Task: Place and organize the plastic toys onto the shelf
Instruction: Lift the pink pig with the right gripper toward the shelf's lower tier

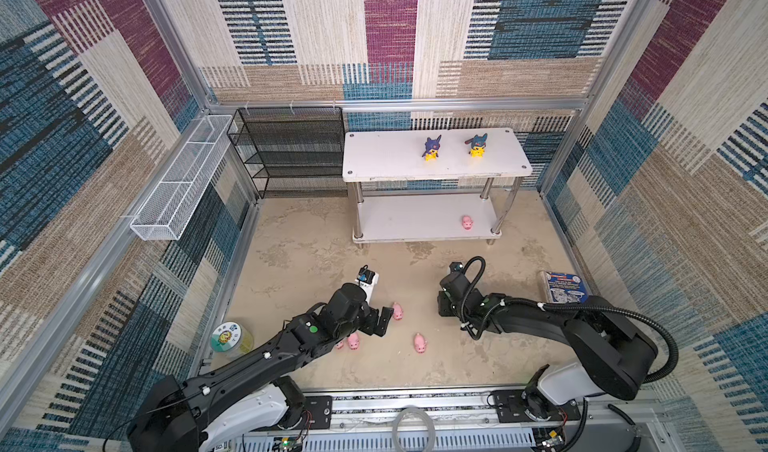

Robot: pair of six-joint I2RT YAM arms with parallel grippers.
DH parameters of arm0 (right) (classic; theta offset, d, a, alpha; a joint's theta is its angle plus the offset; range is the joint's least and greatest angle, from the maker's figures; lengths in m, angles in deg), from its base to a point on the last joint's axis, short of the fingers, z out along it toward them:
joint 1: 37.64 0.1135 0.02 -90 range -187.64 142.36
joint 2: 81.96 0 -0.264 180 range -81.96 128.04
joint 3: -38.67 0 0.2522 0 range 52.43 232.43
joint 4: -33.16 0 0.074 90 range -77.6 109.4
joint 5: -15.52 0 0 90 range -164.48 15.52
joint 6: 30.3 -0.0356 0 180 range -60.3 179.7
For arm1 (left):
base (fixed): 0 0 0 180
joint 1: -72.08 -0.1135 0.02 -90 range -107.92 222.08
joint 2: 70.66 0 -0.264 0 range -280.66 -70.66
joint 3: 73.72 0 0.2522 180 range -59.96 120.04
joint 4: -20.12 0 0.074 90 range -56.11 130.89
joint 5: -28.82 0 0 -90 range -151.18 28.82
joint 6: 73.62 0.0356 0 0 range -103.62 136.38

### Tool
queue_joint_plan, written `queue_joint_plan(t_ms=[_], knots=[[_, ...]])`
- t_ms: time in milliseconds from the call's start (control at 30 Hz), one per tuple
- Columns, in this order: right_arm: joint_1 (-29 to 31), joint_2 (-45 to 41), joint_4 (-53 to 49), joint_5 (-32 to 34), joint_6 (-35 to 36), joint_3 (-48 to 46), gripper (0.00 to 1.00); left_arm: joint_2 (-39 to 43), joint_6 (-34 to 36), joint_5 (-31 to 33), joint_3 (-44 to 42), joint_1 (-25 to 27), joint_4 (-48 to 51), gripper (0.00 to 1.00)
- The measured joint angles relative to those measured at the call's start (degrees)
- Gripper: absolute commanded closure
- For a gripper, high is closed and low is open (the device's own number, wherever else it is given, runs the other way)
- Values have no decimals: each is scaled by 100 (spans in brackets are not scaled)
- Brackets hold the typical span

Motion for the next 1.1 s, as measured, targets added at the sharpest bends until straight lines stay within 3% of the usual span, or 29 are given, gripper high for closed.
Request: queue_joint_plan(t_ms=[500, 1000, 1100], knots=[[-39, 205, 44, -122, 741, 146, 54, -103, 44, -203, 2, 0, -22, 0], [-39, 341, 286, -190, 892, 177, 57, -72, 144, -1840, 293, -2, 105, 0], [-39, 343, 295, -192, 911, 175, 61, -52, 144, -1982, 293, -2, 105, 0]])
